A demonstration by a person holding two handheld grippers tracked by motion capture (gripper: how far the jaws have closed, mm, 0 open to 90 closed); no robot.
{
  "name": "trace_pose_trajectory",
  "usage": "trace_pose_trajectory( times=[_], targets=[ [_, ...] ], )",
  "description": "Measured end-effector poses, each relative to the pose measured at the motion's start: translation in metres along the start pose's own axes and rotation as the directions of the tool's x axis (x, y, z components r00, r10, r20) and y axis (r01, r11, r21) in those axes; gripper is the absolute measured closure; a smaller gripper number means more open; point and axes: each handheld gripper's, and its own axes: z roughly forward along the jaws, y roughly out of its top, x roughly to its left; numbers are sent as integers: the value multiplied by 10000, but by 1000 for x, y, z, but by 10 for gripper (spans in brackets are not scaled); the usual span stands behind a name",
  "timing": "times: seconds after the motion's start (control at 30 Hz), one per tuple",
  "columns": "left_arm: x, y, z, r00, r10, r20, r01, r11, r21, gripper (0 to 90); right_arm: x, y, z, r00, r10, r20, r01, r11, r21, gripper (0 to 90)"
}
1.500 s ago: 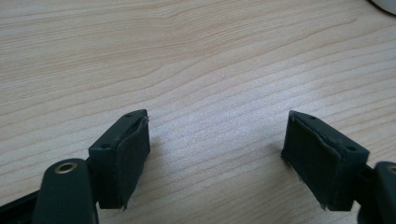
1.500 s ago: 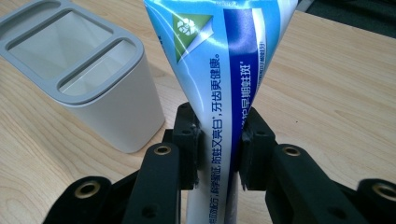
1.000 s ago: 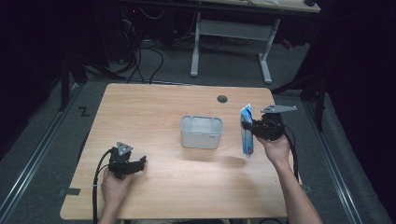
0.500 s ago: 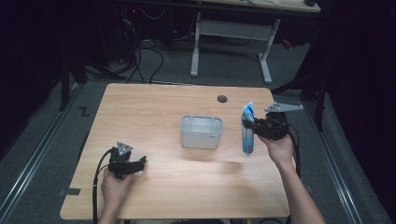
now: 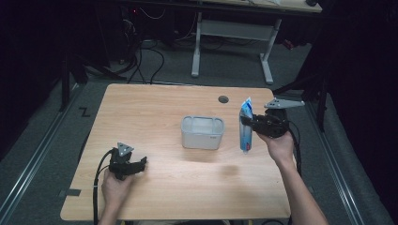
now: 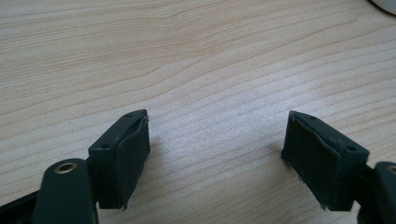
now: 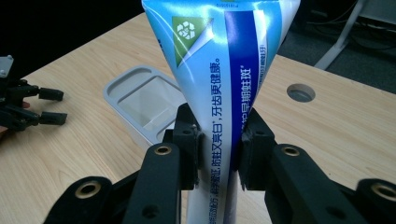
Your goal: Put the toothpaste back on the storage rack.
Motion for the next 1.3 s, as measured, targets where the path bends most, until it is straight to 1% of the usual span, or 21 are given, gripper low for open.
trace_pose_trajectory(
  times=[0.13, 0.23, 0.3, 0.33, 0.4, 0.47, 0.7, 0.83, 0.9, 1.03, 1.1, 1.3],
  targets=[
    [0, 0, 0, 10000, 1, 3, -1, 10000, 0, 232, 2, 4, -2, 9999, -16, -102, 15, 9999, -109, 725],
    [0, 0, 0, 10000, 2, 3, -2, 10000, -1, 232, 5, 11, -4, 9997, -71, -214, 63, 9992, -393, 726],
    [0, 0, 0, 10000, 4, 0, -4, 10000, 0, 232, 5, 12, -5, 9995, -125, -274, 112, 9989, -449, 726],
    [0, 0, 0, 10000, 6, 0, -6, 10000, 0, 232, 6, 13, -4, 9993, -131, -345, 114, 9988, -483, 726],
    [0, 0, 0, 10000, 19, 10, -19, 10000, 20, 231, 9, 16, -2, 9975, -76, -701, 41, 9988, -496, 726],
    [0, 0, 0, 10000, 21, 13, -21, 10000, 19, 232, 12, 18, -1, 9960, -109, -881, 61, 9985, -553, 726],
    [0, 0, 0, 10000, 19, 15, -19, 10000, 18, 231, 21, 26, 4, 9922, -254, -1222, 177, 9978, -641, 727],
    [0, 0, 0, 10000, 11, 12, -11, 10000, 1, 232, 24, 33, 5, 9894, -321, -1415, 207, 9965, -813, 728],
    [0, 0, 0, 10000, 9, 19, -9, 10000, 7, 232, 25, 37, 7, 9879, -328, -1519, 205, 9965, -815, 729],
    [0, 0, 0, 10000, -8, 30, 8, 10000, -2, 232, 28, 41, 9, 9874, -402, -1529, 278, 9962, -825, 730],
    [0, 0, 0, 10000, -1, 24, 1, 10000, 1, 232, 29, 43, 11, 9860, -400, -1617, 265, 9960, -850, 730],
    [0, 0, 0, 10000, -10, 27, 10, 10000, -2, 232, 30, 51, 14, 9854, -377, -1661, 226, 9955, -919, 730]
  ],
)
